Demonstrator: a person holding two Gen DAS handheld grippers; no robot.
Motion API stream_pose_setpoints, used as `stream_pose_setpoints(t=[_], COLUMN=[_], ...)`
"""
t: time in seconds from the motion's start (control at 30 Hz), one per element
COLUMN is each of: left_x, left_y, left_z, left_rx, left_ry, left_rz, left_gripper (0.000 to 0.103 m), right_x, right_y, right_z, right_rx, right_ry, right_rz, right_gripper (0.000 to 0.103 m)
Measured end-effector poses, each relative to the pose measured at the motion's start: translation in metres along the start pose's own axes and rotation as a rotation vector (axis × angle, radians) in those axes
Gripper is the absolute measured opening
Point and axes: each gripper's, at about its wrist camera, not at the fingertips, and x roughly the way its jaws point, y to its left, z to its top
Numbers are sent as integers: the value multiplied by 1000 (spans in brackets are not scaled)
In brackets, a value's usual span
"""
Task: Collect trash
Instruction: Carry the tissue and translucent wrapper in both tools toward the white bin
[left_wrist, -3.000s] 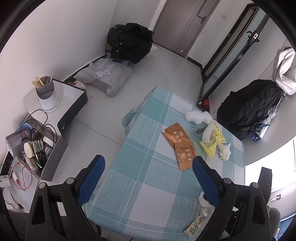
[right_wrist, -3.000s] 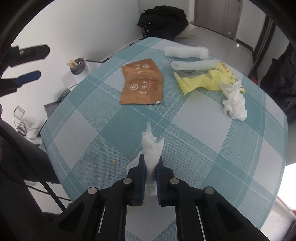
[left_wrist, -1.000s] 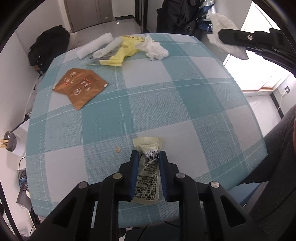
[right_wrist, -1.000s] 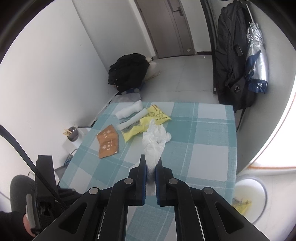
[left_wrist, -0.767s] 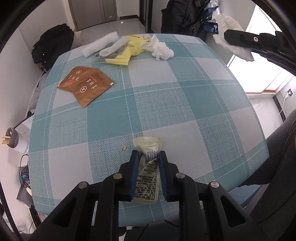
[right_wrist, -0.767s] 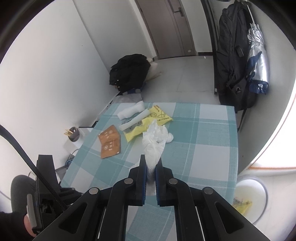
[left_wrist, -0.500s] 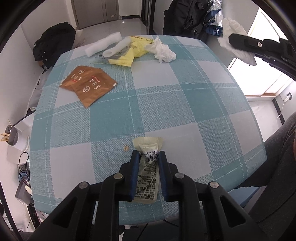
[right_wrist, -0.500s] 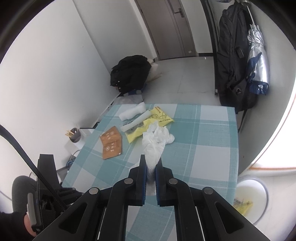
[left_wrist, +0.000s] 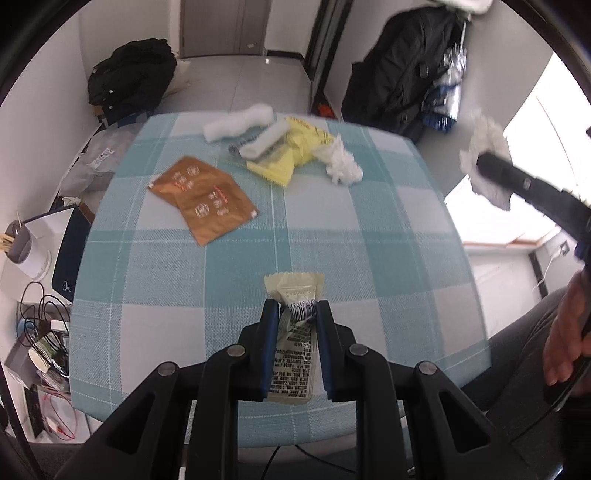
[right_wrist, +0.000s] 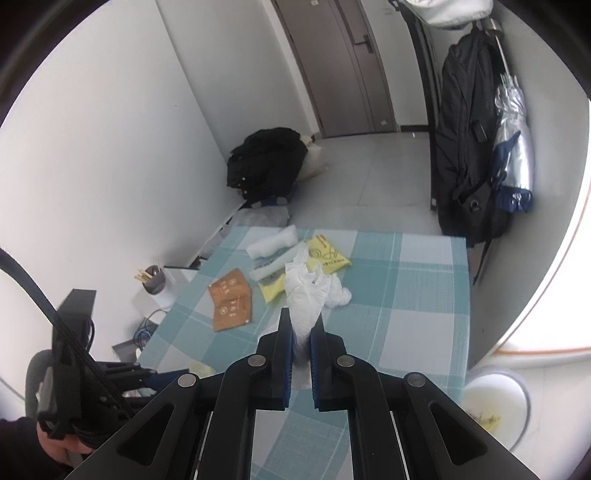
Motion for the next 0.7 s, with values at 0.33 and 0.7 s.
stream_pose_setpoints(t=[0.33,0.7], left_x=[-40,-58], left_y=[-17,-59], left_z=[28,65], left_rx=[-22,32], left_ry=[-129,-198], left_rz=[-81,-157], left_gripper=[16,16], right_x=[-34,-95], right_y=[0,-7], right_z=[19,42], right_rx=[-18,-56], right_ry=[-91,-188], right_rz=[-16,-36], right_gripper=[7,7])
